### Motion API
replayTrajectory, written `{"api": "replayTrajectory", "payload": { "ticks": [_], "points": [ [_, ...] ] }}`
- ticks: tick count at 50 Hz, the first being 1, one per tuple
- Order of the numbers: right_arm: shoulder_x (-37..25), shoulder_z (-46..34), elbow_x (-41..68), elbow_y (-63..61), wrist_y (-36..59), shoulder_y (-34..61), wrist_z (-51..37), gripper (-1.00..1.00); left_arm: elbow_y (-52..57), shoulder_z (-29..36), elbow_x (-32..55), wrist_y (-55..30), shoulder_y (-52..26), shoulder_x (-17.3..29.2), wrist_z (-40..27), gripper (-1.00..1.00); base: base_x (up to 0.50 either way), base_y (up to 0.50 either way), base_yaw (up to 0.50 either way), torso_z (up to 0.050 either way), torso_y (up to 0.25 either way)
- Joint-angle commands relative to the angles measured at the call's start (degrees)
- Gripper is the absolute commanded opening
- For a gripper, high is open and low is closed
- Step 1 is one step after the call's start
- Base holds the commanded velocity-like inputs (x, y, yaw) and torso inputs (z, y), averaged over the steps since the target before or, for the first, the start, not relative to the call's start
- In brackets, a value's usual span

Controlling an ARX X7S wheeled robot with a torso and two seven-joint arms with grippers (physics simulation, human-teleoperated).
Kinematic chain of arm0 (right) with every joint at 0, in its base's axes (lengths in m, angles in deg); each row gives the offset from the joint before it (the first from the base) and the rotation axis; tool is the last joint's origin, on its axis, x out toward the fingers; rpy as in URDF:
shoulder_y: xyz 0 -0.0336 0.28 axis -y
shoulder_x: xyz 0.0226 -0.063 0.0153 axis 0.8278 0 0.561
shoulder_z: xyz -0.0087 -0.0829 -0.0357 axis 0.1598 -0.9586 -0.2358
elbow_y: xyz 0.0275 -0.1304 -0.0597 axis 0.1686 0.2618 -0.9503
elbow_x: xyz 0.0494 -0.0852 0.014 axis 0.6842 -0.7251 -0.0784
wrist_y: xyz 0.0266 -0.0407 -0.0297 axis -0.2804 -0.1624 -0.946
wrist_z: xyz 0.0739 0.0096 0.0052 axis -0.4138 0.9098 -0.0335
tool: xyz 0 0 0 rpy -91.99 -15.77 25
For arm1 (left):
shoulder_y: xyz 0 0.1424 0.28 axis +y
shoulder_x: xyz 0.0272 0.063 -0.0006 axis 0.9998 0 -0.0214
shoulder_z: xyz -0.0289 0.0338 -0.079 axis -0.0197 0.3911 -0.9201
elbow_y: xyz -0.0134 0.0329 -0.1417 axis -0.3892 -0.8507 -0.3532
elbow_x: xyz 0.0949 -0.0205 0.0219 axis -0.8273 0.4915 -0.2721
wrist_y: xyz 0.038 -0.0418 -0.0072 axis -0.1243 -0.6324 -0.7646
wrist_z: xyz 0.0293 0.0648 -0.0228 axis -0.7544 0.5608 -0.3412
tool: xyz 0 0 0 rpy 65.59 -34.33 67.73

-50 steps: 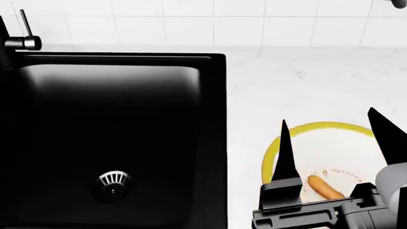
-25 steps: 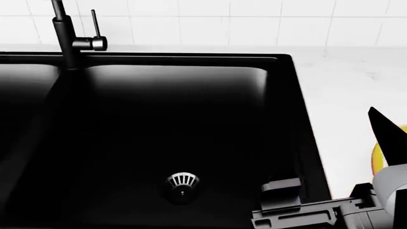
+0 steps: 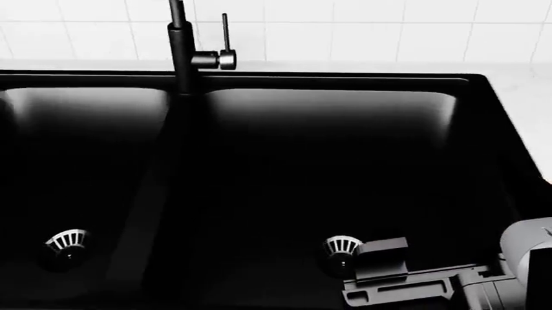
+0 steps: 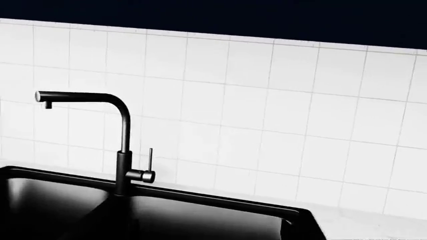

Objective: There is a mixed pile of frozen fruits and vegetables on the counter. Locate all the frozen vegetables and place the items in a bowl on the counter. Take all the frozen fruits and defrost them in a running sink.

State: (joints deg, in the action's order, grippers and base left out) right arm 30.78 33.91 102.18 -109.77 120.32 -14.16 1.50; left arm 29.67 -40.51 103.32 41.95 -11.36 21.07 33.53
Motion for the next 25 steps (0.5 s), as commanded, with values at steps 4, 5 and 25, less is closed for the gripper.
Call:
{"api": "replayTrajectory", "payload": {
  "ticks": [4,5,25],
  "points": [
    [0.39,-1.63,-1.77,0.74,-0.42,-0.54,0.79,1.0,0.66,-0.42,0.52,0.44,0.39,1.13,-0.65,1.0,0.0,0.5,0.0,0.0,0.0],
    [0.36,-1.9,-2.24,0.81,-0.42,-0.61,0.96,1.0,0.59,-0.06,0.25,0.37,0.2,1.03,-0.64,1.0,0.0,0.5,0.0,0.0,0.0],
    [0.31,-3.02,-3.08,1.36,-0.77,-0.52,0.65,1.0,1.62,2.56,-1.0,-0.11,-1.02,2.3,-1.62,1.0,0.12,0.43,0.0,0.0,0.0]
  ]
}}
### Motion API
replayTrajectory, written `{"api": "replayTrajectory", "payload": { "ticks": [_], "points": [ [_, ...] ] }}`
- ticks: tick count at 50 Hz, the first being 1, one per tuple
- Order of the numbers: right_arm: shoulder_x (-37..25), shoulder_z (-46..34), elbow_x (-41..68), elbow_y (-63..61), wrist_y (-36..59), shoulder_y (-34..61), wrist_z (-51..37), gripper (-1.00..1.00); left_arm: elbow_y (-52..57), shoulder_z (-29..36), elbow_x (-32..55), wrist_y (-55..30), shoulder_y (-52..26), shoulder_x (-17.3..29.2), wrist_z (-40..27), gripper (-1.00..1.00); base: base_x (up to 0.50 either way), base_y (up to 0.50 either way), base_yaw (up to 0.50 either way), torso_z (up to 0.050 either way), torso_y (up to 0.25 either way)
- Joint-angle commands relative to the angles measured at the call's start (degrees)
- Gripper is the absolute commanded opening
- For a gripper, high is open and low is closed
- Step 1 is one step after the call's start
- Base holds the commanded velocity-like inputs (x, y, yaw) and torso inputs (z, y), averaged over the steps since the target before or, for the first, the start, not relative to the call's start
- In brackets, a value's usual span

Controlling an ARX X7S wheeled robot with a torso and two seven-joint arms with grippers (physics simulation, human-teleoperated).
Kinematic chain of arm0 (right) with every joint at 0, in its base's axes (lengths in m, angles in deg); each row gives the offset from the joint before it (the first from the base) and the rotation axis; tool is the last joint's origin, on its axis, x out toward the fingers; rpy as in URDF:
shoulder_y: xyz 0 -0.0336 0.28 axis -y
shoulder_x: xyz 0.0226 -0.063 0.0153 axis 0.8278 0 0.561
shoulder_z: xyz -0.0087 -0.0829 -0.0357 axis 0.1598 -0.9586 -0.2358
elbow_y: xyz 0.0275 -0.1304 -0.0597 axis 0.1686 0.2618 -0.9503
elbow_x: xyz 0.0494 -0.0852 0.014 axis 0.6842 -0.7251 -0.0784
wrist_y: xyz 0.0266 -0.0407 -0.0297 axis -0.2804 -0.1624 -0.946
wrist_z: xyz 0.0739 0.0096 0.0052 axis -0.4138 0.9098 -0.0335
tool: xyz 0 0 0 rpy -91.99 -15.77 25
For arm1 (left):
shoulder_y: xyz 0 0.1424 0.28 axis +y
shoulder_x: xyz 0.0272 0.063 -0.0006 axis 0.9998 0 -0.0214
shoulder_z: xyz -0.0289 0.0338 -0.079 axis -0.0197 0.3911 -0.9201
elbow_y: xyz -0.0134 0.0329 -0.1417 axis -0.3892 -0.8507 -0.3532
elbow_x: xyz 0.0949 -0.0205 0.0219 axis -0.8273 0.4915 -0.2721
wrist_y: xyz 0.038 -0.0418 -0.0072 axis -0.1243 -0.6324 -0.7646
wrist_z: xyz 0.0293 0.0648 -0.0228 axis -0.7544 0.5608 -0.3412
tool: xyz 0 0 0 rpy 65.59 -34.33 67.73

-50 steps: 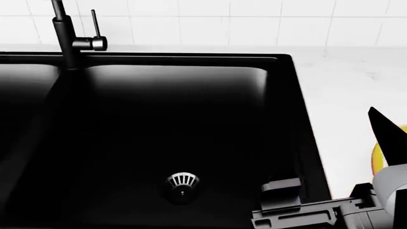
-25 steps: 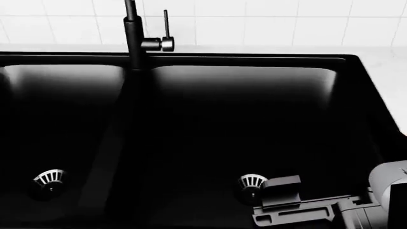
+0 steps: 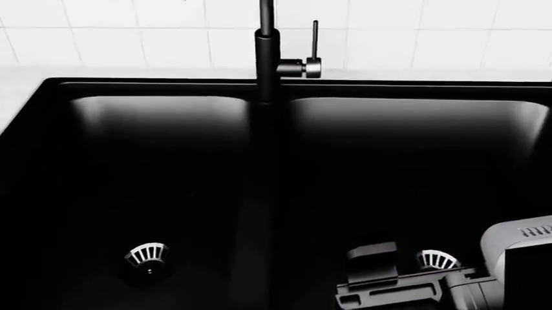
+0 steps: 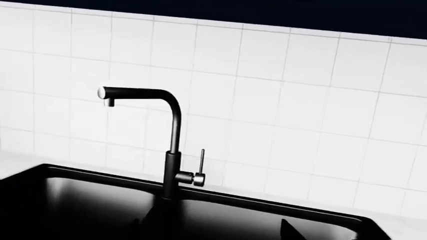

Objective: There is a mixed pile of frozen fruits and vegetables on the counter. Locate all the frozen vegetables and place the items in a bowl on the counter. Take all the frozen fruits and defrost them in a running sink.

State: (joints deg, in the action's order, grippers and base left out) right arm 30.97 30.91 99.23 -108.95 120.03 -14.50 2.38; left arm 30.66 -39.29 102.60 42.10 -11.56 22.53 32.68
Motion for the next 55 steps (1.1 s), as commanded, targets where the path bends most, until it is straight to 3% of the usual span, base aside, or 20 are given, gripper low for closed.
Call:
{"api": "replayTrajectory", "payload": {
  "ticks": [1,21,40,44,52,55],
  "points": [
    [0.25,0.01,0.02,0.66,-0.58,-0.26,-0.22,1.0,0.86,0.82,-0.39,0.07,-0.07,0.96,-0.51,1.0,0.32,0.36,0.0,0.0,0.0],
    [-0.33,-1.45,0.97,0.65,0.65,0.54,-1.94,1.0,1.14,1.7,0.09,1.83,0.41,3.57,-2.0,1.0,0.06,0.15,0.0,0.0,0.0],
    [0.13,-0.99,3.95,2.11,0.9,1.15,-4.7,1.0,0.71,8.21,-1.3,0.57,-2.37,3.8,-4.6,1.0,0.05,0.26,0.0,0.0,0.0],
    [-0.23,-1.0,4.07,2.47,1.04,1.1,-4.63,1.0,-0.71,12.05,1.11,-2.49,-8.16,4.25,-7.85,1.0,0.0,0.0,0.0,0.0,0.0],
    [-0.33,-0.96,4.28,3.36,0.83,0.72,-4.33,1.0,-10.72,19.18,10.87,-6.38,-19.13,0.77,-11.42,1.0,0.0,0.0,0.0,0.0,0.0],
    [-0.42,-0.93,4.6,3.43,0.84,0.59,-4.39,1.0,-13.52,21.57,9.51,-7.95,-21.41,-0.07,-10.51,1.0,0.0,0.0,0.0,0.0,0.0]
  ]
}}
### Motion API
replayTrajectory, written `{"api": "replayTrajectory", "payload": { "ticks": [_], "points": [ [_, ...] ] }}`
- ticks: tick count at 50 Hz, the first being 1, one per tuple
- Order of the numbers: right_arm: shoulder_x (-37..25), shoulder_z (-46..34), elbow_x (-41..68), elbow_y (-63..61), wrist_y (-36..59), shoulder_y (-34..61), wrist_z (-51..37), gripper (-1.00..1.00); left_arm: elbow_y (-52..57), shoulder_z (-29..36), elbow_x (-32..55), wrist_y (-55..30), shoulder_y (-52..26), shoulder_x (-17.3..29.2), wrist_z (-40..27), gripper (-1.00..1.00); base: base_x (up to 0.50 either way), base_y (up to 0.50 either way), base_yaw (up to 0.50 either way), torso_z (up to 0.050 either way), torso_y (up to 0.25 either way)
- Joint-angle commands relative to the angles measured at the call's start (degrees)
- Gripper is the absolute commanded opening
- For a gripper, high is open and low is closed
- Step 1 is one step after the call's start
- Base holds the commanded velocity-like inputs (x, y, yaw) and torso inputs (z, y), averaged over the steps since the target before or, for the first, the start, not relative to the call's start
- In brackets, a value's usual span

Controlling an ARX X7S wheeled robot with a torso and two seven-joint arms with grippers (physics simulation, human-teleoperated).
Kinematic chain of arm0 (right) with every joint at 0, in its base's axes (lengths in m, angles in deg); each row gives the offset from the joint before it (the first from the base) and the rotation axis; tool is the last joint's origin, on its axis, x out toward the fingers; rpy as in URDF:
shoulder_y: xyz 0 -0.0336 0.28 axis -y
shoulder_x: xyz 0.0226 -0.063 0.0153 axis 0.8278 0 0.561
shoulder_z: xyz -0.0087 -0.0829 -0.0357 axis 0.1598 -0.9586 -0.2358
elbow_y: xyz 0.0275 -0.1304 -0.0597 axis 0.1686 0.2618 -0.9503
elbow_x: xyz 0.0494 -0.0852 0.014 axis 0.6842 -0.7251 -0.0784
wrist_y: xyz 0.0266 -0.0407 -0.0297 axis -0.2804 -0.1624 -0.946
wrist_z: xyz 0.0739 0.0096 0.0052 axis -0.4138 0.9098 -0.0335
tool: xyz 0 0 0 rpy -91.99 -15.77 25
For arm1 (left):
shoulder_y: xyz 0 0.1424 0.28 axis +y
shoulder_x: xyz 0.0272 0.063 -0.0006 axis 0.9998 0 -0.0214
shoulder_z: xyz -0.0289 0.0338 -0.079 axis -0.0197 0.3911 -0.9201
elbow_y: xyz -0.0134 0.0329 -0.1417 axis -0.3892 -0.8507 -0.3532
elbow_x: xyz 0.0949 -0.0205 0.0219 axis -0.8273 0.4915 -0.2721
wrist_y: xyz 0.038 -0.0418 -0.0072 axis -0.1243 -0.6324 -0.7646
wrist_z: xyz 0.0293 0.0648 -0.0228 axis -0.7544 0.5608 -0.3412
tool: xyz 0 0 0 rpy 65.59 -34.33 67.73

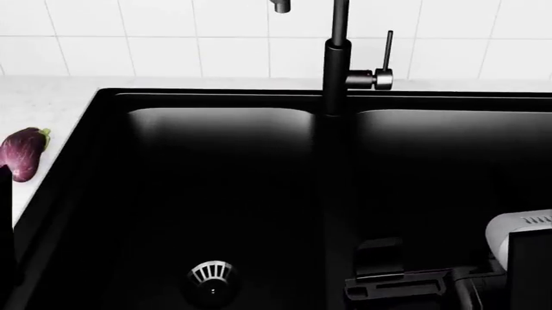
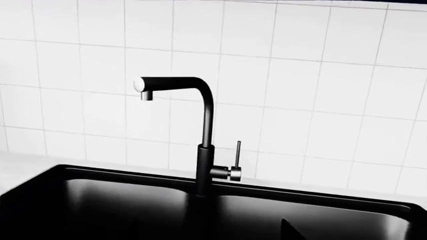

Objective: There is a mixed pile of frozen fruits and vegetables on the counter. Locate all the frozen vegetables and place the items in a bowl on the counter. Take all the frozen fruits and defrost them in a running sink.

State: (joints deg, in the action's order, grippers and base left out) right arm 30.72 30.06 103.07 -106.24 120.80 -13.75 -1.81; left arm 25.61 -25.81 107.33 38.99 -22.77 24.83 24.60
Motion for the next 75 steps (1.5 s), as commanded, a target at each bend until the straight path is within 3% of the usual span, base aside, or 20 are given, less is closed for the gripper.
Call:
{"api": "replayTrajectory", "payload": {
  "ticks": [1,8,17,30,37,40,43,61,75],
  "points": [
    [-0.23,-0.08,0.82,0.83,0.08,-0.21,-0.18,1.0,-9.71,8.78,4.06,-5.3,-11.24,-2.6,-1.93,1.0,0.0,0.0,0.0,0.0,0.0],
    [-0.34,-0.24,1.12,1.04,0.11,-0.26,-0.28,1.0,-16.05,12.77,1.71,-9.01,-18.32,-3.57,-2.5,1.0,0.0,0.0,0.0,0.0,0.0],
    [-0.3,-1.19,0.64,1.37,0.28,-0.67,-0.01,1.0,-20.39,13.74,0.37,-10.28,-20.89,-2.86,-1.48,1.0,0.0,0.0,0.0,0.0,0.0],
    [-0.89,-1.49,1.88,0.97,0.76,-0.59,-0.71,1.0,-34.16,18.98,-9.04,-9.6,-23.42,-3.72,6.73,1.0,0.0,0.0,0.0,0.0,0.0],
    [-1.34,-0.57,3.01,0.83,0.44,-0.86,-1.14,1.0,-41.78,18.73,-7.31,-10.65,-26.23,-6.07,7.49,1.0,0.0,0.0,0.0,0.0,0.0],
    [-1.91,0.08,4.93,-0.11,0.55,-0.16,-2.19,1.0,-46.38,21.35,-10.43,-10.15,-28.09,-6.03,12.44,1.0,0.0,0.0,0.0,0.0,0.0],
    [-2.27,0.63,5.7,-0.71,0.39,-0.09,-2.72,1.0,-49.73,22.23,-10.51,-11.64,-29.99,-6.45,13.19,1.0,0.0,0.0,0.0,0.0,0.0],
    [-2.09,-0.37,3.9,0.24,-0.1,-0.31,-1.53,1.0,-78.58,33.5,-26.37,-3.96,-42.83,-16.21,25.92,1.0,0.0,0.0,0.0,0.0,0.0],
    [-2.29,-0.61,4.14,-0.08,-0.27,-0.7,-1.73,1.0,-110.48,41.49,-38.15,6.24,-55.46,-26.25,36.7,1.0,0.0,0.0,0.0,0.0,0.0]
  ]
}}
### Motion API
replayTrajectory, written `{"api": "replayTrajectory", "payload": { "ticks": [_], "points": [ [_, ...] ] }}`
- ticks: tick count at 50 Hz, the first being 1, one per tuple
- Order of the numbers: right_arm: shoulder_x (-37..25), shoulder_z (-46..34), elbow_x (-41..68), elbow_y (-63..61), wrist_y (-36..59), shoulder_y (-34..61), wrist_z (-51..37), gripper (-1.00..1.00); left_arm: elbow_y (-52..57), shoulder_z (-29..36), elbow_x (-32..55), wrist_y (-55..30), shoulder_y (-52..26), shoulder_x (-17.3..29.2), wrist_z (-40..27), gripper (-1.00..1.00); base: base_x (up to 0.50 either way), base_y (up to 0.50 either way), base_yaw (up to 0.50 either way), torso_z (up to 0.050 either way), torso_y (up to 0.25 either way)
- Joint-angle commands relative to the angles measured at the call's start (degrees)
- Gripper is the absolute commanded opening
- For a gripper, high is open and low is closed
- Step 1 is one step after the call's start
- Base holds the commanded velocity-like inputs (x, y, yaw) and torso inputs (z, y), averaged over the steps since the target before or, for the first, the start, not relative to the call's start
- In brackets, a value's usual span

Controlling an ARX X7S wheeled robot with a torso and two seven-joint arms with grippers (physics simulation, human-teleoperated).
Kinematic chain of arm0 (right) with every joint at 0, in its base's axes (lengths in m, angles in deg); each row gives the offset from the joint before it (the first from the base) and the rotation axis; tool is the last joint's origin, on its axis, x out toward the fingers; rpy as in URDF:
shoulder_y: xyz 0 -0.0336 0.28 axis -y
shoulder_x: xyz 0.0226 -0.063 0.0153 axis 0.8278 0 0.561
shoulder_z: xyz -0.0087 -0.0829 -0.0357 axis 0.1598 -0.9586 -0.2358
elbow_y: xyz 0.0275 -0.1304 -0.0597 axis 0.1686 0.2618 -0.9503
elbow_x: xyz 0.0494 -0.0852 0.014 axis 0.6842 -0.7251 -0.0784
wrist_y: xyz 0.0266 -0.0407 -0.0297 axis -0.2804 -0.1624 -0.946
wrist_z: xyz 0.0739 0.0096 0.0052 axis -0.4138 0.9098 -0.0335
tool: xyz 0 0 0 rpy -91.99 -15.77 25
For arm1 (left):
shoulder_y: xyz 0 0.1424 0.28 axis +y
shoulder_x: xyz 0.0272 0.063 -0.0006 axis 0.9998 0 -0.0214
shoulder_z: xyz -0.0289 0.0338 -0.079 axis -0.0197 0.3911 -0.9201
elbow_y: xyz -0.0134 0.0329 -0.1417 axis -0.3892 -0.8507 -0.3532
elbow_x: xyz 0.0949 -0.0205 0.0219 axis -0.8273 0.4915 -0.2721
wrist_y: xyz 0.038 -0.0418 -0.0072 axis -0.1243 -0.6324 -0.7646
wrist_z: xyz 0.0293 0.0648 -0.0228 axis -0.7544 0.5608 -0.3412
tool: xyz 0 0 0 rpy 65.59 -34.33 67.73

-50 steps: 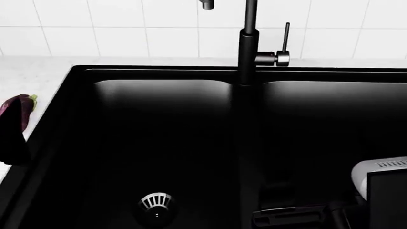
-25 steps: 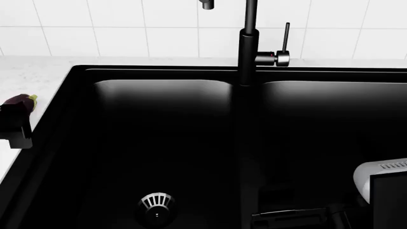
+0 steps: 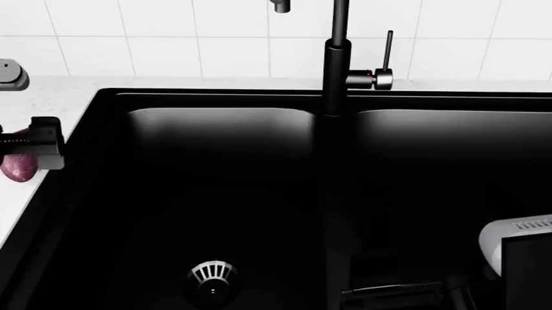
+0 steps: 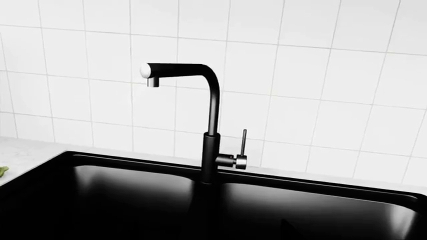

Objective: There is a mixed pile of frozen fruits and vegetables on the counter. Locate all the frozen vegetables and place the items in a bowl on the counter. Take all the frozen fruits and defrost them in a running sink.

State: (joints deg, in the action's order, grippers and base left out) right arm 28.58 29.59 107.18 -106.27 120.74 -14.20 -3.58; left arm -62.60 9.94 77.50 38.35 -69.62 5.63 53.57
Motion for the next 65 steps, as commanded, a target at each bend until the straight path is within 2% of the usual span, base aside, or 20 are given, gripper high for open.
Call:
{"api": "replayTrajectory", "payload": {
  "ticks": [1,6,12,29,43,44,60,65],
  "points": [
    [-0.21,-0.12,0.14,-0.14,-0.21,-0.32,0.01,1.0,-24.21,5.97,-8.77,7.84,-9.14,-7.6,8.46,1.0,0.0,0.0,0.0,0.0,0.0],
    [-0.3,-0.19,0.02,0.05,-0.33,-0.42,0.22,1.0,-39.44,7.84,-12.41,14.42,-12.59,-11.83,13.66,1.0,0.0,0.0,0.0,0.0,0.0],
    [-0.38,-0.57,0.07,-0.04,-0.22,-0.26,0.08,1.0,-39.67,5.35,-17.87,13.49,-10.69,-11.98,14.82,1.0,0.0,0.0,0.0,0.0,0.0],
    [-0.42,-0.98,-0.38,0.24,-0.72,-0.57,0.7,1.0,-39.69,-10.7,-34.82,11.92,-8.06,-14.28,18.84,1.0,0.0,0.0,0.0,0.0,0.0],
    [-0.75,-1.09,-0.31,0.04,-0.9,-0.93,0.56,1.0,-39.7,-18.3,-42.68,11.72,-8.18,-15.27,19.38,1.0,0.0,0.0,0.0,0.0,0.0],
    [-0.75,-1.06,-0.33,0.04,-0.98,-0.99,0.62,1.0,-39.7,-18.57,-43.04,12.03,-8.2,-15.28,19.2,-1.0,0.0,0.0,0.0,0.0,0.0],
    [-0.77,-2.16,-0.79,0.26,-0.88,-0.61,0.85,1.0,-39.68,-24.34,-44.57,14.51,-11.73,-14.74,15.52,-1.0,0.0,0.0,0.0,0.0,0.0],
    [-0.92,-2.13,-0.21,-0.14,-0.84,-0.45,0.34,1.0,-39.58,-23.99,-45.13,17.04,-13.48,-14.71,16.83,-1.0,0.0,0.0,0.0,0.0,0.0]
  ]
}}
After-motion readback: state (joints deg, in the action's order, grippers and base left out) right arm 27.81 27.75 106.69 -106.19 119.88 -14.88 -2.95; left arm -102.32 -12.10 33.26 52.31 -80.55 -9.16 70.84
